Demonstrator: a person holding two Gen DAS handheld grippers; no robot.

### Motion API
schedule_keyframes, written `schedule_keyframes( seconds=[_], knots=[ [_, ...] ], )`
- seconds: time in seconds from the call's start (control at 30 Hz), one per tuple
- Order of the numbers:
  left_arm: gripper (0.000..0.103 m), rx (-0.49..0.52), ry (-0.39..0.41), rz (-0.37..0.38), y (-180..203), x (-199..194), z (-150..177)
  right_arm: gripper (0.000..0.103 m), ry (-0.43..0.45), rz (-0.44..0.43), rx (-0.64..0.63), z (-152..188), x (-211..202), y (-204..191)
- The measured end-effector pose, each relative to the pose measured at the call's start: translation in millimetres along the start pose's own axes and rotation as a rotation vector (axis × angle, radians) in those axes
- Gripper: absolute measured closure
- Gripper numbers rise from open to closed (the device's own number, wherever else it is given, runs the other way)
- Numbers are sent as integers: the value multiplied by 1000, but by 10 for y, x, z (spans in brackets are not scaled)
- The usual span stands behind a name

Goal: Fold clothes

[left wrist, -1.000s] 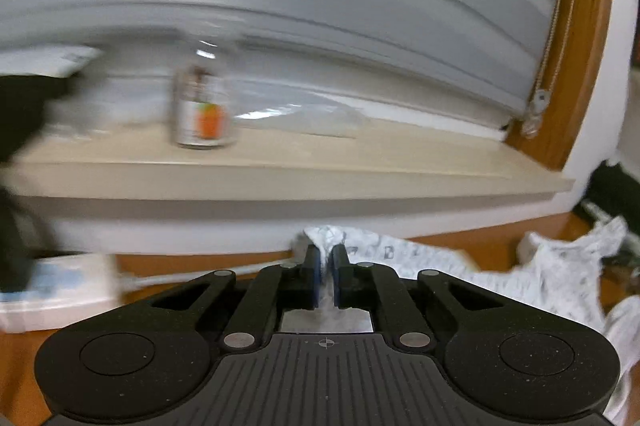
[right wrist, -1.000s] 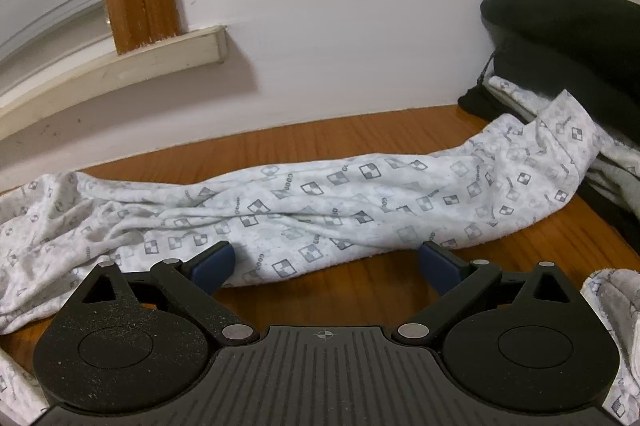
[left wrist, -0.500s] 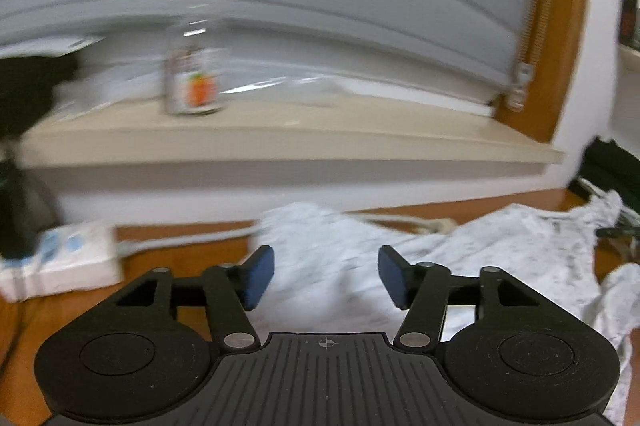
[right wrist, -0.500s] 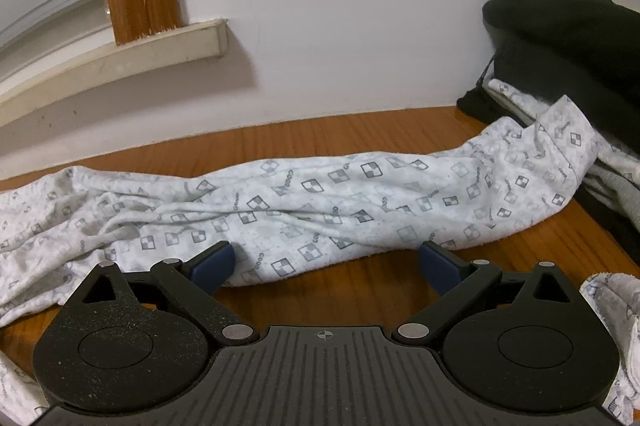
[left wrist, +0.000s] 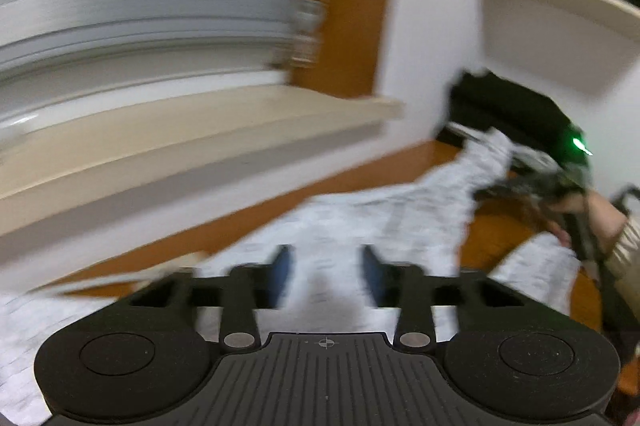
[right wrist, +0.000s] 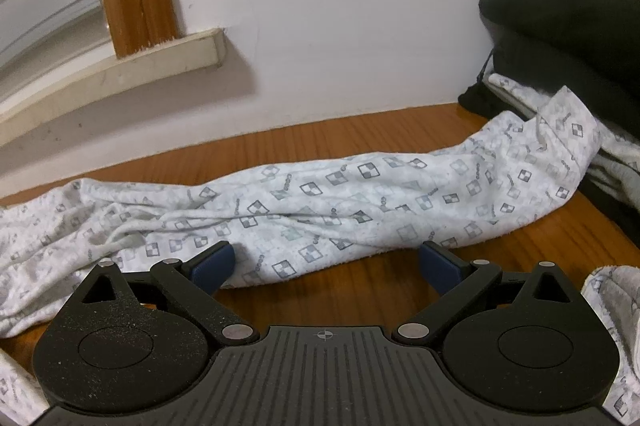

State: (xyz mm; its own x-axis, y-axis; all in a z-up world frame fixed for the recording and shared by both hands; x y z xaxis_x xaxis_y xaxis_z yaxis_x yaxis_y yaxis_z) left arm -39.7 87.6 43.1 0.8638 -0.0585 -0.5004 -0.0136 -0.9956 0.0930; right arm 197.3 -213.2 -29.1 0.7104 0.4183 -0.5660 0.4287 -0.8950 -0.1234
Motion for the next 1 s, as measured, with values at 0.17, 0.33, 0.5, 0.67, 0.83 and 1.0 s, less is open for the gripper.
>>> schedule_keyframes(
  seconds=[0.17, 0.33, 0.5, 0.67, 0.83, 1.0],
  knots=[
    [77, 127, -48, 76, 730, 415, -53, 5, 22, -8, 33, -18, -43, 47],
    [57, 239, -115, 81, 1122, 838, 7, 4, 33, -5, 61, -27, -70, 93],
    [77, 246, -151, 65, 1054, 1129, -4, 4, 36, -3, 64, -28, -75, 96],
    [103, 181, -127, 27, 765, 1135, -109, 4, 38, -9, 69, -31, -76, 108],
    [99, 113, -96, -38, 458, 1081, -210, 4, 38, -4, 67, -30, -78, 107],
    [84, 103, -59, -34, 522, 991, -221, 4, 39, 2, 64, -29, -79, 104]
  ],
)
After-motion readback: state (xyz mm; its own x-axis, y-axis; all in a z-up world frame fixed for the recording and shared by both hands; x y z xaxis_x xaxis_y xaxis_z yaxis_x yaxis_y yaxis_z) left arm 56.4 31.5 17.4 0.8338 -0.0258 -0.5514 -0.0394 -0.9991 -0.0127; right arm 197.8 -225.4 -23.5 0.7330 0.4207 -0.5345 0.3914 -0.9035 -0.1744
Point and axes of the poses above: each gripper's, at about its wrist camera, not at the fingertips, and x roughly the way its jaws point, y to its right, z to its underside, the point moved 7 cm from there along x, roughly the way its jaws point
